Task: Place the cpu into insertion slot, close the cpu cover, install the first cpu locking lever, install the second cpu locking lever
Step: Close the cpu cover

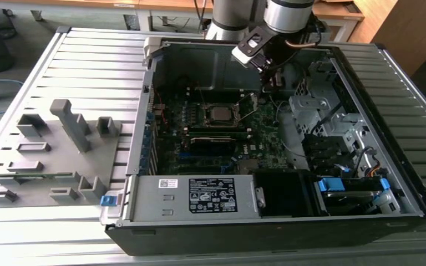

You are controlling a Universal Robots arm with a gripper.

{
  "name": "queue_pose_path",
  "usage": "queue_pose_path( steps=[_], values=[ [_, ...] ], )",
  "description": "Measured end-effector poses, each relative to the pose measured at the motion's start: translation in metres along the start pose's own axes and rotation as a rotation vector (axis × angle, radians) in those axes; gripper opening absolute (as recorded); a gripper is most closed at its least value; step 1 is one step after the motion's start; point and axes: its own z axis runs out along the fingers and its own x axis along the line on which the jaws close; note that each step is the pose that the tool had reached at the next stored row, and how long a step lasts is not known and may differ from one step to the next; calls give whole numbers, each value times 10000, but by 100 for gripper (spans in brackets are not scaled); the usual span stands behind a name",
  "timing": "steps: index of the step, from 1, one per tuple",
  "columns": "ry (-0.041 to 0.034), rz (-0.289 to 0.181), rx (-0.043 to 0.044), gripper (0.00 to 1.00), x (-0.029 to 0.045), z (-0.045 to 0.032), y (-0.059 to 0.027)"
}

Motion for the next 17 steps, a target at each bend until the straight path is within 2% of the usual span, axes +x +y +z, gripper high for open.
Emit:
queue_pose_path(
  steps=[3,9,17],
  values=[
    [-1,1,0,11,0,2,42],
    [1,1,-1,11,0,11,42],
    [-16,0,0,11,0,113,42]
  ],
)
